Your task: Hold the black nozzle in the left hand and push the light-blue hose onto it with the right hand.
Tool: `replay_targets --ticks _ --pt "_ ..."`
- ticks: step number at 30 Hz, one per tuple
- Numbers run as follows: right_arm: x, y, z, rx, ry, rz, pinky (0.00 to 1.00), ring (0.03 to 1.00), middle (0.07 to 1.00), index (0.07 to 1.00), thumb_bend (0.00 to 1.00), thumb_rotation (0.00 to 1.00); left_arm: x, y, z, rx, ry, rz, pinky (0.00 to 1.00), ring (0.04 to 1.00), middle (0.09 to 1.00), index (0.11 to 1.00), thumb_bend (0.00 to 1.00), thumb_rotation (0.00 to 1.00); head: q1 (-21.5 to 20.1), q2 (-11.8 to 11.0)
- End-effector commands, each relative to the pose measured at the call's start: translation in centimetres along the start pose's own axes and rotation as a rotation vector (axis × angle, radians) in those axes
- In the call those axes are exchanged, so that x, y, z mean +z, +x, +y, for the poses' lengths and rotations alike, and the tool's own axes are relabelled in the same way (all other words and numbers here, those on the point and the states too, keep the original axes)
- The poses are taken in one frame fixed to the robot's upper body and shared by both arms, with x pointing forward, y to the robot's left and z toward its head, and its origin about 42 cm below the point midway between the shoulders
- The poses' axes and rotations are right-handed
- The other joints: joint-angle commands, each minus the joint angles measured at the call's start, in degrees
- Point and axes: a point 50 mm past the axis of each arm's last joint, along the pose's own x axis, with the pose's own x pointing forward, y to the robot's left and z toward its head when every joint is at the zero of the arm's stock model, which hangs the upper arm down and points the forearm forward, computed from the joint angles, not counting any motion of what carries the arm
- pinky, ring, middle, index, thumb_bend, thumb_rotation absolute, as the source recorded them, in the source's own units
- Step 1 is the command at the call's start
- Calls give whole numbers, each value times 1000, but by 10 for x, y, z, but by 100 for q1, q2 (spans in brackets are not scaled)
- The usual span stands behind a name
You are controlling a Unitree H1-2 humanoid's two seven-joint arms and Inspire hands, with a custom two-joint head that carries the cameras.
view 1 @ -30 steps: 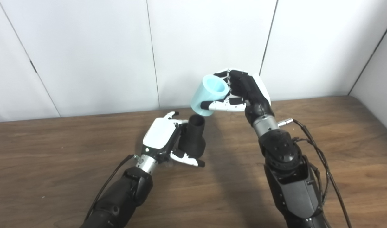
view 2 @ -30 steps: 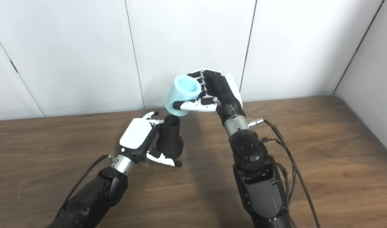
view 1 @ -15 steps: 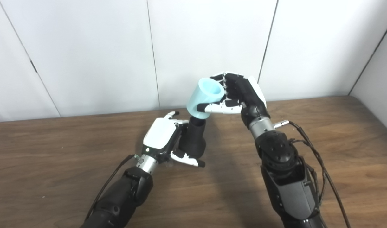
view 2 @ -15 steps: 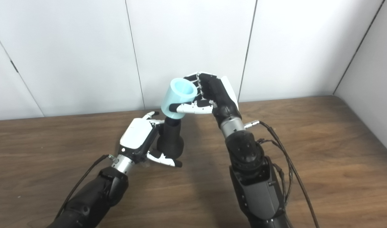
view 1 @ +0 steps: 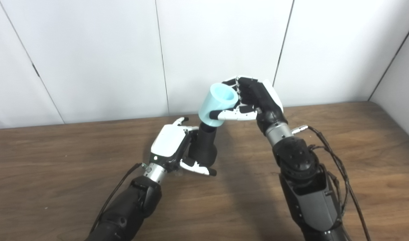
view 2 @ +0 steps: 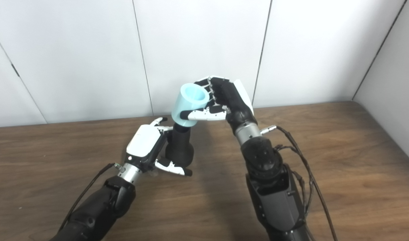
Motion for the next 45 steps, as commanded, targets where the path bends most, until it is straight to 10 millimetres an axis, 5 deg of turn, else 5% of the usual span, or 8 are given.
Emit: replay_targets --ticks 1,45 --pt "92 15 -22 -43 -34 -341 345 422 468 512 518 0 42 -202 -149 -356 -256 380 883 504 428 511 500 0 -5 -2" --pt "89 -8 -19 21 -137 -335 324 422 465 520 518 0 44 -204 -151 -364 -268 384 879 497 414 511 500 0 28 79"
